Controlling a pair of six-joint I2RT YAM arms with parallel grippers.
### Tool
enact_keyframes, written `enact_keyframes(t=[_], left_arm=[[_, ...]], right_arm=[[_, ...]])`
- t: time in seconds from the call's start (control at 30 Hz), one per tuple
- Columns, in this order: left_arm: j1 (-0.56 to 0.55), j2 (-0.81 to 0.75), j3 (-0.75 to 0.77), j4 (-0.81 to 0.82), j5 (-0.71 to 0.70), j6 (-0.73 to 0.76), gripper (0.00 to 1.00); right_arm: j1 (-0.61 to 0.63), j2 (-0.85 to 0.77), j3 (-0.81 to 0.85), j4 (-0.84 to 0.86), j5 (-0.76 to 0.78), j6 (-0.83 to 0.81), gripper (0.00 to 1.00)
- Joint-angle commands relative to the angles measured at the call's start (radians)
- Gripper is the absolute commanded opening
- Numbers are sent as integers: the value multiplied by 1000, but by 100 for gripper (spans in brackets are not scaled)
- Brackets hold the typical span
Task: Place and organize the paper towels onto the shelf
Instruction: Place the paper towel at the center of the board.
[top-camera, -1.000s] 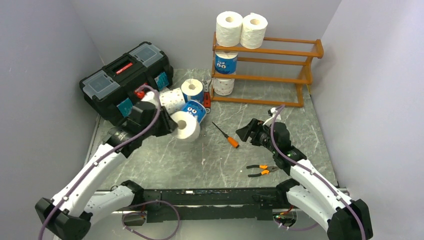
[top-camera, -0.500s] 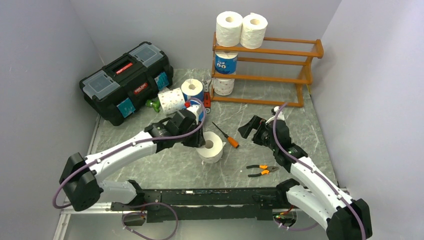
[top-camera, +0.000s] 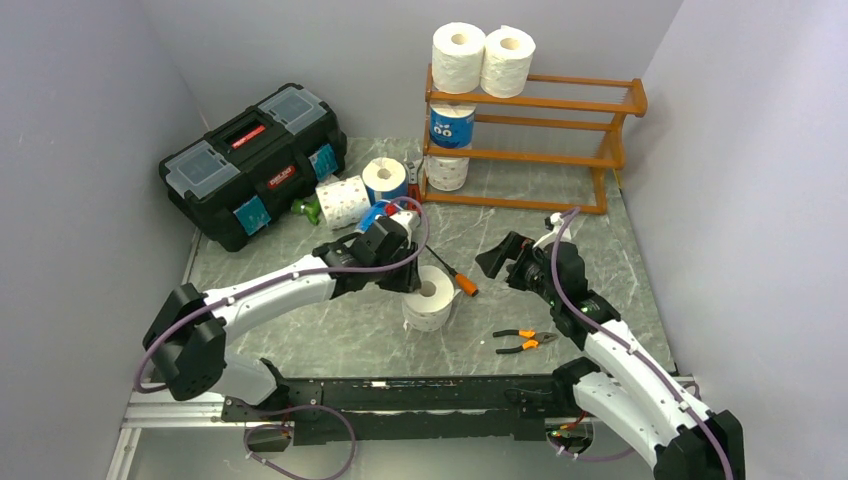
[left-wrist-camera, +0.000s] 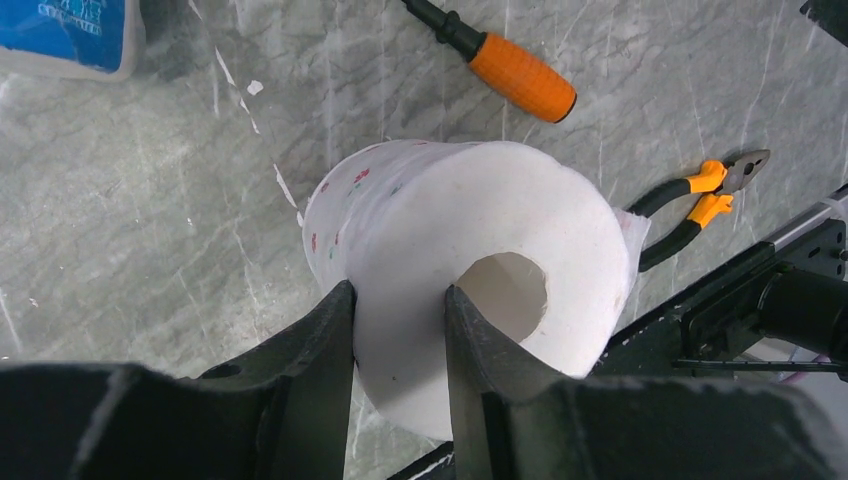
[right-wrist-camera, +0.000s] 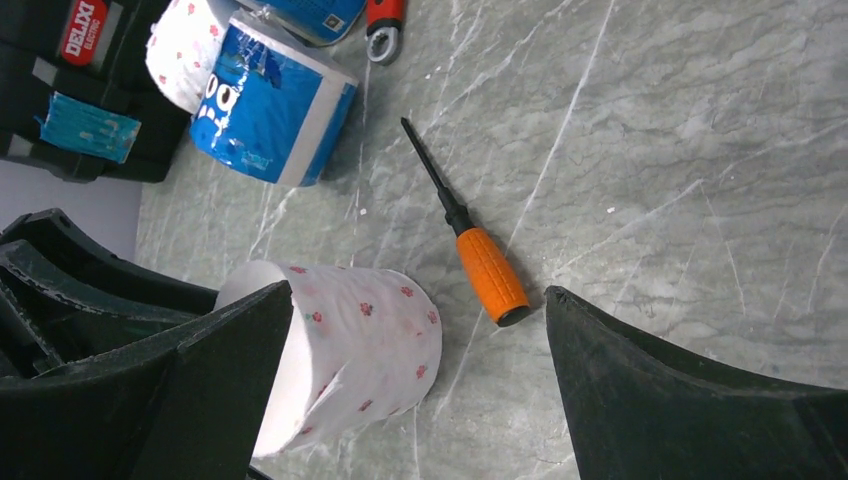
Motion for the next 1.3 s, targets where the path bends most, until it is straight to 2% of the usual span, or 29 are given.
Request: enact_keyframes(t=[0.0,0.07,0.3,0.47,0.53,0.67,0.73,0.93,1.27], left_arm=[[-9,29,38,13,29,-2,35],[-9,19,37,8,24,-1,40],[-10,-57,40,-13,25,17,73],[-9,-135,47,-54,4,16,82],[-9,-194,14,-44,-65,4,87],[-5,-323,-105,-8,-210,-57,90],[2,-386,-164,1,-256,-99,91],[9,-509,-306,-36,-392,-260,90],[10,-689,-434,-135,-523,-460,89]], right_arm=[[-3,2,-1,22,2,-20,99],[-3,-6,-1,19,7,-21,99],[-3,-11,35,-6,11,-40,100],[-3,29,114,-67,-47,-68,100],[-2,49,136,-78,-90,-70,99],[20,118,180,-111,-170,-70,95],[71,155,210,-144,-177,-77,94],[274,300,349,-301,-59,-81,93],[314,341,369,-391,-24,30,92]])
